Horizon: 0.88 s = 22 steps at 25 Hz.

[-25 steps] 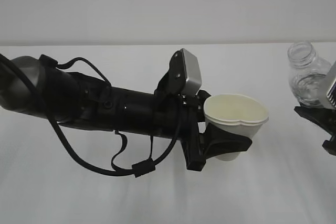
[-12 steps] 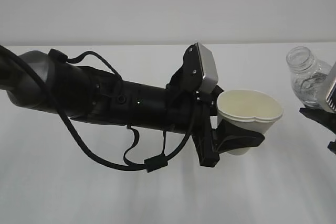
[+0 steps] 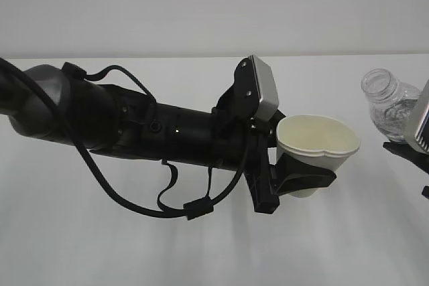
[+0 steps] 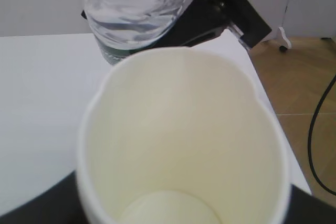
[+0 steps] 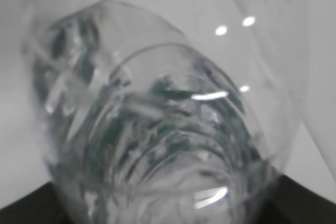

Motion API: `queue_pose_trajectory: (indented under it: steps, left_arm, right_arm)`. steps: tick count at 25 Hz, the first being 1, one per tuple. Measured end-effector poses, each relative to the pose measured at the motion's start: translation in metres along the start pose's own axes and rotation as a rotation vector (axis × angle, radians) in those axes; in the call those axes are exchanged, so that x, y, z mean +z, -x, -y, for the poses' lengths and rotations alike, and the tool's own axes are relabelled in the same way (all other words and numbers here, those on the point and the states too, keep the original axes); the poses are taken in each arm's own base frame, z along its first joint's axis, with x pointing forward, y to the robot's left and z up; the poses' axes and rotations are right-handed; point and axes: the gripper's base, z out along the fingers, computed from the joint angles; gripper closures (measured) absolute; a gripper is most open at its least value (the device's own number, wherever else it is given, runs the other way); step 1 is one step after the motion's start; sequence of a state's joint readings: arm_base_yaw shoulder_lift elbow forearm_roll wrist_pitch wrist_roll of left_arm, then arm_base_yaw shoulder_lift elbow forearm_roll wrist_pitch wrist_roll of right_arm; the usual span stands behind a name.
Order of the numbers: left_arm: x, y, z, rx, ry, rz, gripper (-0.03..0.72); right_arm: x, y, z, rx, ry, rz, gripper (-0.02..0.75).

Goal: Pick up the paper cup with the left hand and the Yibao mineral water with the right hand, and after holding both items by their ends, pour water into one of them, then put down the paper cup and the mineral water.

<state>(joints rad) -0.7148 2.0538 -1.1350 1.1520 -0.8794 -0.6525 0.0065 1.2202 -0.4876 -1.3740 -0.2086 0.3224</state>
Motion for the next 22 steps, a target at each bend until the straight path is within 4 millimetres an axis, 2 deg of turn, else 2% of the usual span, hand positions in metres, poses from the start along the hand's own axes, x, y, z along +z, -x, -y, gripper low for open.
queue_pose_trajectory:
  steps: [7, 14, 22]
  left_arm:
    - [0.0, 0.0, 0.0, 0.0, 0.0, 0.0, 0.261]
    - [0.0, 0.0, 0.0, 0.0, 0.0, 0.0, 0.261]
    - [0.0, 0.0, 0.0, 0.0, 0.0, 0.0, 0.261]
  right_arm:
    - [0.0, -0.001, 0.0, -0.017, -0.003, -0.016, 0.276]
    - [-0.001, 0.004, 0.011, -0.032, -0.033, -0.006, 0.276]
    - [-0.001, 0.004, 0.01, -0.061, -0.029, -0.01, 0.276]
